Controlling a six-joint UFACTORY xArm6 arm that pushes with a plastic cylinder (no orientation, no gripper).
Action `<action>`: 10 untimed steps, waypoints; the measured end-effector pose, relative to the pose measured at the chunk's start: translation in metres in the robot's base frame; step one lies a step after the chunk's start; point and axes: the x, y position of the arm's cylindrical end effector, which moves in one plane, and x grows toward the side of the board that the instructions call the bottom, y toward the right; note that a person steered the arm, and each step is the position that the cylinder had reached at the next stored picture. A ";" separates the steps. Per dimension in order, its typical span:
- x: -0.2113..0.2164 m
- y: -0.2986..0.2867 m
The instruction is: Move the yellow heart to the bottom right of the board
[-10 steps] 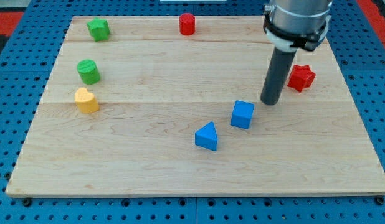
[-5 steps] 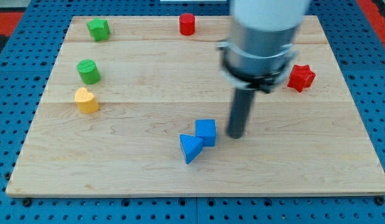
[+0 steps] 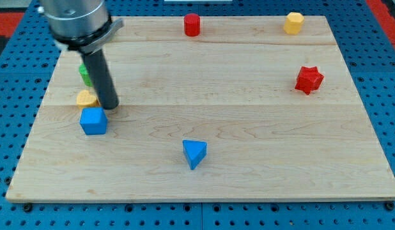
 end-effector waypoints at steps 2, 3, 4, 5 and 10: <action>0.053 -0.028; 0.030 -0.074; 0.014 -0.080; 0.006 -0.045; -0.027 0.131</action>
